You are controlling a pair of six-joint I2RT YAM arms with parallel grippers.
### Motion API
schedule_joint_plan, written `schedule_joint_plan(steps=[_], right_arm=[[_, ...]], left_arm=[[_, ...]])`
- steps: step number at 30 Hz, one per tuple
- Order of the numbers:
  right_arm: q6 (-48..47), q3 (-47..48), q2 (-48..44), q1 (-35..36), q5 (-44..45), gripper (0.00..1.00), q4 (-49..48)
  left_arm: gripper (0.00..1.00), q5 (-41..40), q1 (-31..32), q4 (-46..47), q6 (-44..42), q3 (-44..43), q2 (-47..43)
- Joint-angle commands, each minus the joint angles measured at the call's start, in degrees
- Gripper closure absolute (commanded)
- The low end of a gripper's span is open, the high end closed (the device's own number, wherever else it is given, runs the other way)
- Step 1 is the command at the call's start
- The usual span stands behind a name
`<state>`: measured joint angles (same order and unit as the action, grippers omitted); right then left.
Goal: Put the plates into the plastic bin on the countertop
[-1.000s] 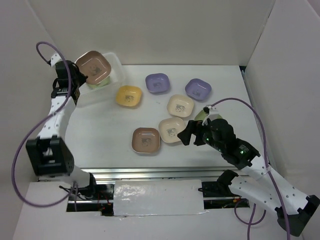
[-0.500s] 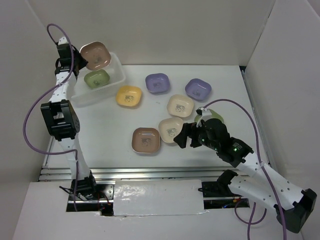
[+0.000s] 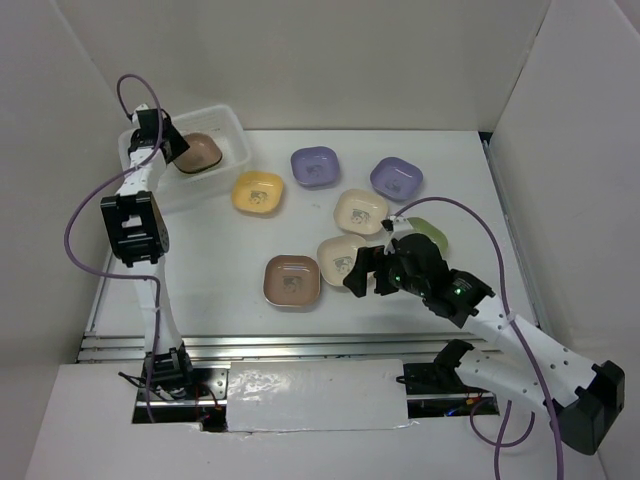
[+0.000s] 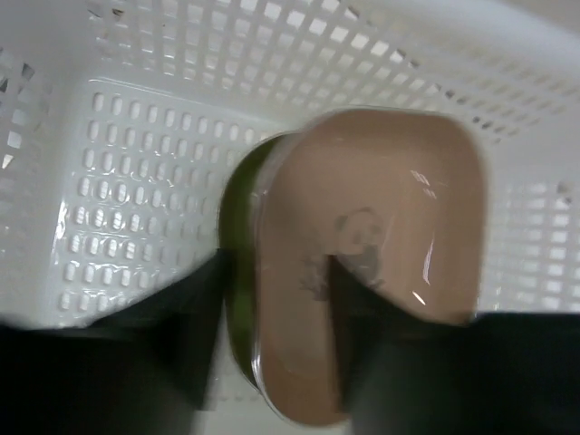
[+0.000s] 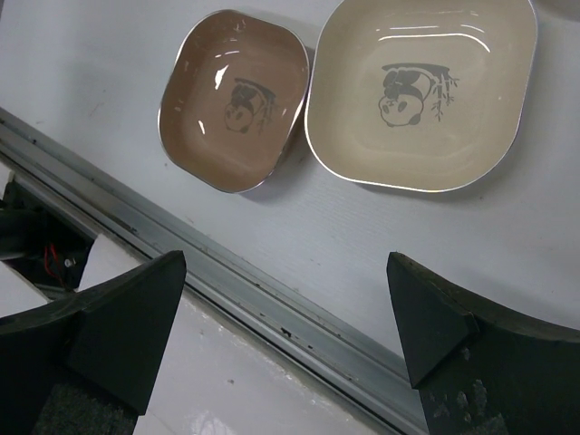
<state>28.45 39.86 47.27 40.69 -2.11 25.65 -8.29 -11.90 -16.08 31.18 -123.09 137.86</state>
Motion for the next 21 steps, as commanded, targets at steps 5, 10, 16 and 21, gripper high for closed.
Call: schedule_joint_plan(steps=[5,10,16,21], right_arm=[[-1.11,3.91,2.92,1.24,0.7,0.0,-3.15],[-0.76,5.49,2.66,2.11,3.24,0.0,-3.32],[0.47,6.02,0.82,1.94,6.94,0.0,-2.89],[1.87,6.29,-3.21,1.41,8.43,0.0,0.71]], left_arm=[[0.01,-1.19,1.35,4.81,2.04,1.69,-12.31],[0.01,-1.2,3.63,4.74,6.34,11.43,-30.32],[0.01,-0.85,13.37,0.7,4.08,34.52,-46.51],[0.01,1.45,24.87,-1.41,0.64,53.25,-53.38]])
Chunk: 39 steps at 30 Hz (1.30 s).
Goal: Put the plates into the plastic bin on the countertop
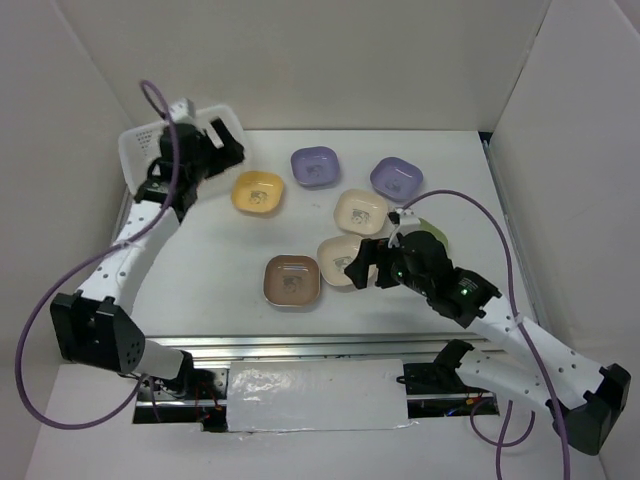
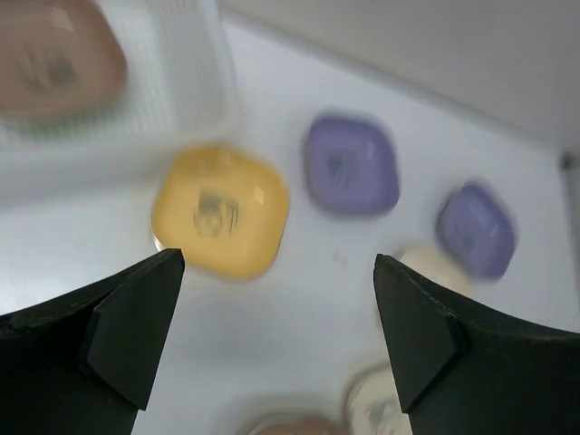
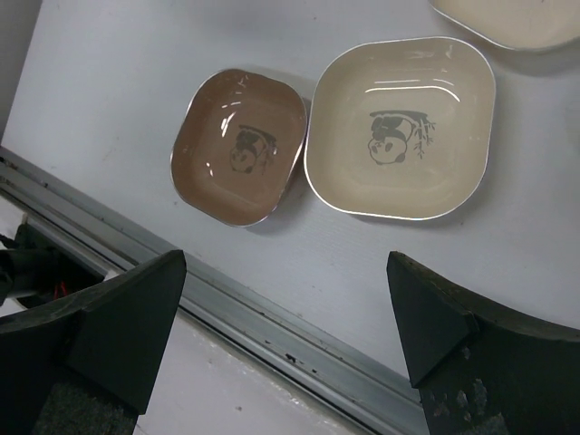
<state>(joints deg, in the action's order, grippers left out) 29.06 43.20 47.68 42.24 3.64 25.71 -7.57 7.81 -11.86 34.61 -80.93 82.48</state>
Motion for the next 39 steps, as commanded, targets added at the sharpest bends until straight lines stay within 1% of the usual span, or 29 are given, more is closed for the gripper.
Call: schedule_joint_plan(steps=[1,3,4,5,8,12,14,15,16,18,20,22,23,24,26,27,28,29,30,31,32,33,34,35,36,37,38,39], right_arm=[[1.61,2.77,-4.52,-0.31,2.95,0.0,1.0],[1.88,2.42,-6.97,-0.4,3.65,0.0,1.88],[2.14,2.33,-7.51,-0.49,3.66,0.0,2.23],[2.32,2.24,-8.12,-0.66,3.92,0.0,2.5],[2.76,1.54,-9.71,-0.67,3.74,0.0,3.64],[3.63,0.75,-11.9,-0.67,2.96,0.0,3.73],[3.9,0.57,-12.78,-0.67,2.43,0.0,3.9],[3.9,0.57,-13.14,-0.67,2.16,0.0,4.17],[4.07,0.57,-13.49,-0.67,1.99,0.0,4.34],[4.25,0.48,-14.36,-0.67,1.99,0.0,4.78],[4.34,0.48,-15.33,-0.75,2.07,0.0,5.13],[4.43,0.57,-15.77,-0.49,2.25,0.0,5.4],[4.43,0.66,-15.95,-0.66,2.25,0.0,5.57],[4.51,0.57,-15.95,-0.49,2.25,0.0,5.66],[4.43,0.48,-16.04,-0.49,2.34,0.0,5.66],[4.43,0.48,-16.13,-0.49,2.42,0.0,5.58],[4.43,0.39,-16.04,-0.58,2.43,0.0,5.49],[4.34,0.31,-16.04,-0.49,2.25,0.0,5.23],[4.25,0.13,-15.87,-0.49,2.25,0.0,4.96],[4.25,0.13,-15.52,-0.49,1.99,0.0,4.7],[4.08,0.13,-15.34,-0.49,1.9,0.0,4.0],[4.08,-0.04,-14.9,-0.66,1.72,0.0,3.64],[3.99,0.04,-14.03,-0.49,1.64,0.0,3.21],[3.81,0.04,-13.5,-0.75,1.2,0.0,2.24],[3.64,0.13,-12.8,-0.75,1.02,0.0,1.89],[3.29,0.3,-11.4,-0.75,1.02,0.0,1.01],[3.2,0.39,-10.69,-0.84,1.02,0.0,0.57],[3.11,0.65,-9.9,-0.84,1.02,0.0,0.13]], left_arm=[[0.01,-0.33,6.93,-5.02,-2.71,13.75,0.77],[0.01,-0.51,11.32,-4.05,-1.92,18.94,-2.65],[0.01,-0.51,12.56,-3.01,-1.74,23.66,-3.98],[0.01,-1.56,15.1,-2.91,-1.74,25.97,-5.12],[0.01,-2.45,17.93,-1.69,-0.6,33.01,-8.2],[0.01,-3.84,19.78,-0.01,0.63,39.95,-7.95],[0.05,-4.73,20.13,0.87,1.68,41.46,-6.55],[0.13,-5.6,20.31,0.87,1.86,42.25,-5.76],[0.17,-5.96,20.4,1.05,1.95,42.6,-5.14],[0.23,-6.75,20.75,1.66,2.65,43.39,-2.94],[0.26,-6.66,21.19,2.28,3.18,43.57,-1.28],[0.45,-7.36,22.24,1.76,3.88,42.96,-1.0],[0.58,-8.24,22.77,1.05,4.32,41.91,-1.79],[0.8,-9.38,23.29,-1.48,4.93,41.47,-2.58],[0.96,-14.29,24.18,-4.82,7.04,40.07,-5.81],[1.0,-15.88,24.18,-8.58,7.92,39.8,-7.23],[1.0,-20.16,23.31,-11.06,10.36,38.75,-10.46],[1.0,-22.29,22.43,-13.43,11.87,38.3,-12.58],[1.0,-23.88,19.9,-17.2,13.19,37.69,-14.69],[1.0,-25.2,18.39,-17.67,14.16,37.16,-19.32],[1.0,-24.77,16.99,-17.33,13.91,35.76,-21.72],[1.0,-24.07,13.58,-16.71,13.38,34.53,-23.66],[1.0,-22.07,11.46,-15.58,12.33,33.21,-26.03],[1.0,-21.44,9.69,-15.22,12.06,29.37,-26.31],[1.0,-21.52,6.28,-15.13,12.32,26.98,-25.97],[1.0,-21.69,4.25,-14.69,12.58,22.26,-23.44],[1.0,-22.74,2.49,-14.86,13.28,19.87,-21.33],[1.0,-23.97,-1.01,-14.69,13.99,17.58,-19.13]])
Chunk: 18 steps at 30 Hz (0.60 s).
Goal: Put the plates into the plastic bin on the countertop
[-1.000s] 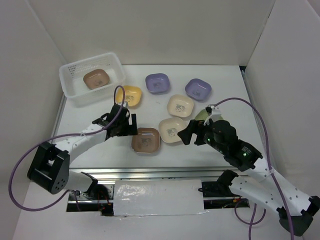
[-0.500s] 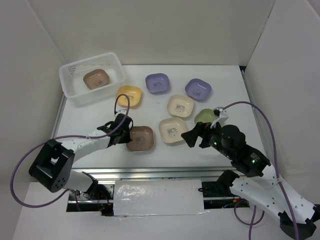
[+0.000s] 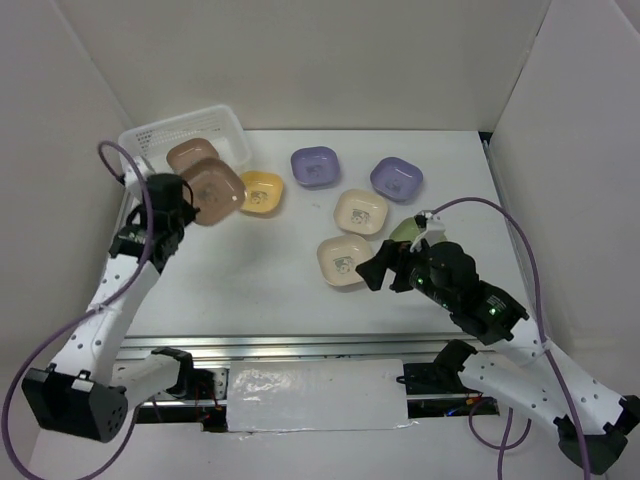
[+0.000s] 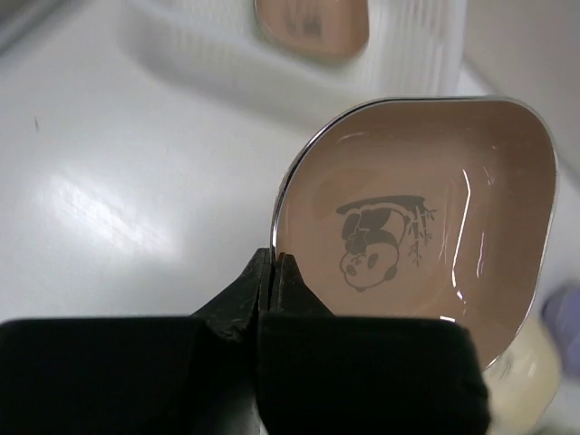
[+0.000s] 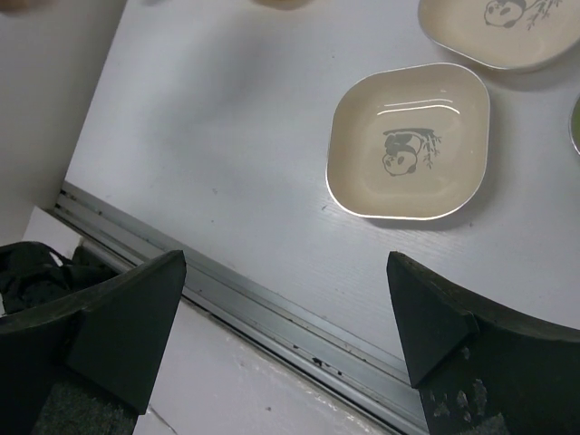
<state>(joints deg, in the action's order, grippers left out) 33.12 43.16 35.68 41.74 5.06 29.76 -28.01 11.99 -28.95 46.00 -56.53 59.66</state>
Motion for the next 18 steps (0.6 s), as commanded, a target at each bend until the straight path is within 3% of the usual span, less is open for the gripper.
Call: schedule_joint_plan(steps=[1,6,9,10,13,15,18], right_arm=[[-1.22,0.7,3.42,-0.51,-0.66,0.0,-5.05],[-1.75,0.79,9.21,-1.22,-4.26,0.0,-8.92],[-2.54,1.92,13.34,-1.92,-4.8,0.0,-9.28],[-2.97,2.11,14.32,-1.92,-4.8,0.0,-9.37],[-3.68,2.37,16.87,-2.36,-6.64,0.0,-10.16],[-4.29,2.63,18.27,-2.89,-7.17,0.0,-10.42],[-5.0,3.51,19.78,-3.68,-7.61,0.0,-10.25]], left_arm=[[1.0,-3.8,-7.22,4.41,3.13,-11.1,9.11],[1.0,8.99,-19.26,13.13,-0.37,-26.93,29.16],[1.0,11.13,-21.38,8.76,-1.26,-45.45,48.98],[1.0,11.74,-21.83,6.99,-1.7,-56.38,52.54],[1.0,15.43,-23.85,0.83,-2.05,-74.35,66.26],[1.0,18.06,-25.61,-0.58,-1.35,-79.93,72.06],[1.0,19.91,-27.19,2.4,-1.09,-77.43,74.2]])
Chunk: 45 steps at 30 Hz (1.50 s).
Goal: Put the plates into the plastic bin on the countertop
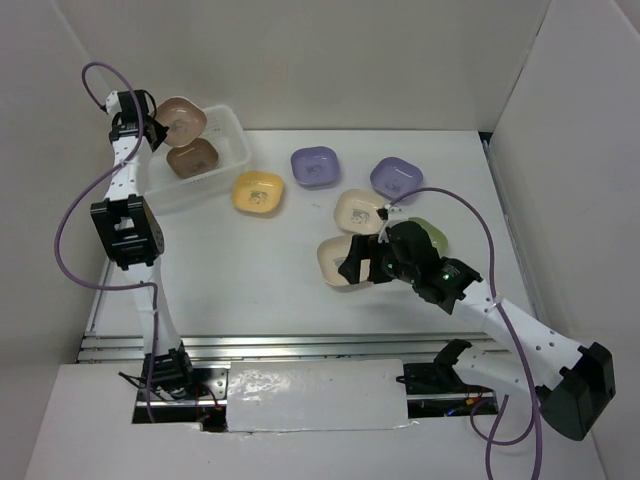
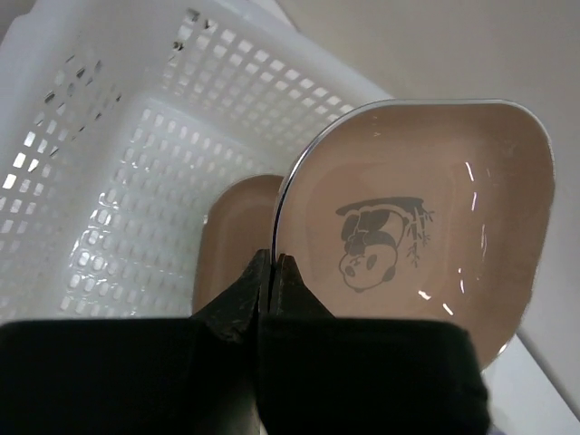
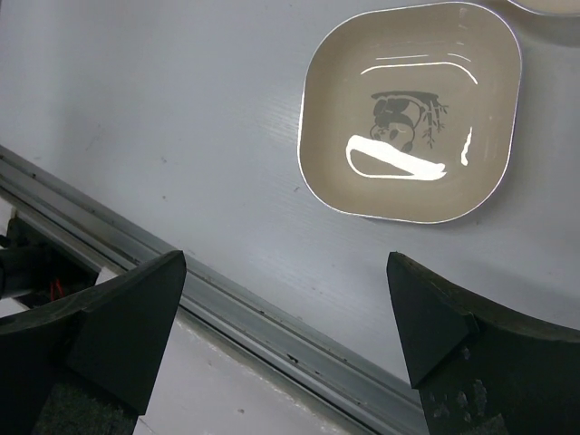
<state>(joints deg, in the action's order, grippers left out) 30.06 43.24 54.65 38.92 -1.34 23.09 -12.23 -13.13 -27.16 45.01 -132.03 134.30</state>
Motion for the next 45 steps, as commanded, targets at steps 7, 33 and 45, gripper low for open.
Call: schedule_joint_plan(steps=[7,33,45], right_arm=[[-2.2,4.92,2.82,-2.26,-2.08,0.0,-4.2],[4.65,4.66,-20.44,-5.61,9.08,0.0,6.88],[5.71,4.92,-26.79,-5.52,8.47,0.0,9.96]], left_arm=[[0.14,11.77,-2.78,5.44,-1.77,0.72,1.75],[0.01,-4.38,54.41,16.88,6.04,63.57,-39.15],[0.49,-9.74,58.57,12.66,11.76,62.59,-25.32]])
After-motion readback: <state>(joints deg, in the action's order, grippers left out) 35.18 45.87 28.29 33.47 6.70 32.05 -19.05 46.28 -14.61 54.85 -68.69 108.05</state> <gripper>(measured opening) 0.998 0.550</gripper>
